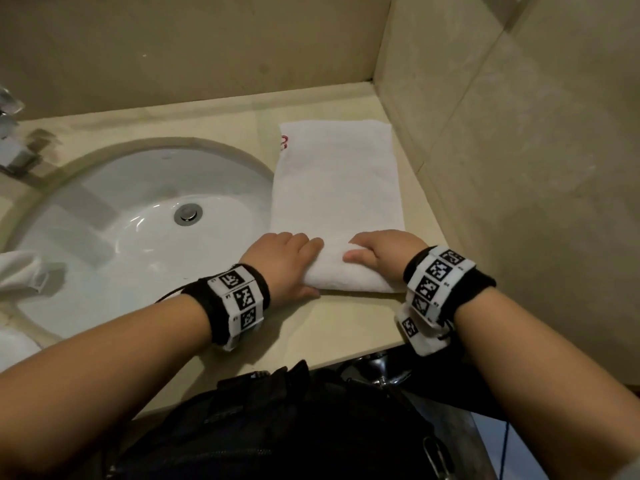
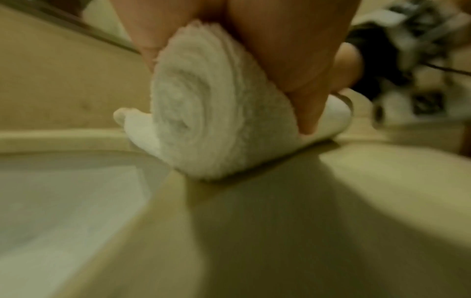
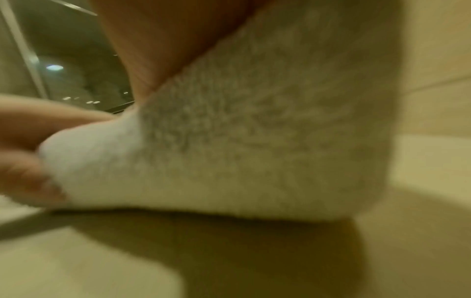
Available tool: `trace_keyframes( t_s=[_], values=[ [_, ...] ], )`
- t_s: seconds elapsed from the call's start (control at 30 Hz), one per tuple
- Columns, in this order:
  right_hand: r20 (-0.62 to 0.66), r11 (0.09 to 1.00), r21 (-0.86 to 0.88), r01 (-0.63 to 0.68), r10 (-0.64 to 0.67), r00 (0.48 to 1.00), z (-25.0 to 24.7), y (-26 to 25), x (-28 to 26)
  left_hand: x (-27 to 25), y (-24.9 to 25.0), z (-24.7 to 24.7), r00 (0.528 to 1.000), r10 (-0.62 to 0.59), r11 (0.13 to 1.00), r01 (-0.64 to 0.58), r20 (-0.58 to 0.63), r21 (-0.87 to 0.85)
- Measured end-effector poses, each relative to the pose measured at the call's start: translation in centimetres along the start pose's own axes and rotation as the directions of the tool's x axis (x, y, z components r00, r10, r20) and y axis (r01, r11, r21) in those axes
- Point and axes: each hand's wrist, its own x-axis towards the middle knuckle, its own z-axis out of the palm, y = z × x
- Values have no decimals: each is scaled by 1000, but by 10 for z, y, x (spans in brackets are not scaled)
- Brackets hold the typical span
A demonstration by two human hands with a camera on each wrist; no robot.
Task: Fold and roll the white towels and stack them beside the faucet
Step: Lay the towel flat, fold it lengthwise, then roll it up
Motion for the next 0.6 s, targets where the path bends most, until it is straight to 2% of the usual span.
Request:
trace_keyframes(
  t_s=[0.07, 0.1, 0.17, 0.23, 0.27, 0.37, 0.43, 0.47, 0.53, 0.57, 0.6],
  values=[
    [-167, 989, -136, 62, -85, 982, 4, 0, -8, 10, -5, -6, 998, -10, 994, 16, 54, -108],
    [-228, 972, -214, 100, -149, 962, 9, 2, -13, 16, -7, -11, 993, 1, 985, 20, 120, -172],
    [-223, 935, -326, 138, -218, 950, 18, 2, -22, 24, -8, -17, 964, 34, 961, 41, 263, -275],
    [-185, 935, -342, 95, -167, 969, 19, 3, -21, 25, -4, -17, 954, 29, 953, 63, 298, -297],
    [-167, 949, -304, 80, -136, 977, 16, 3, -17, 22, -1, -16, 967, 13, 959, 59, 254, -276],
    [-34, 996, -59, 61, -63, 997, 1, 5, -5, 12, 3, -9, 1000, 12, 994, -11, 12, -109],
    [65, 998, 57, 25, -29, 998, -7, 6, -1, 10, 4, -8, 1000, -1, 994, 0, -10, -106],
    [73, 999, 27, 24, -26, 997, -9, 6, 0, 12, 3, -9, 999, -19, 989, 24, 30, -146],
    [-86, 973, -213, 88, -108, 990, -6, 4, -5, 21, -4, -13, 985, -19, 966, 62, 171, -250],
    [-175, 945, -307, 115, -175, 969, -2, 4, -11, 25, -6, -15, 970, -4, 942, 86, 245, -324],
    [-211, 926, -350, 138, -221, 952, 4, 4, -16, 28, -7, -18, 951, 12, 909, 118, 308, -400]
  ],
)
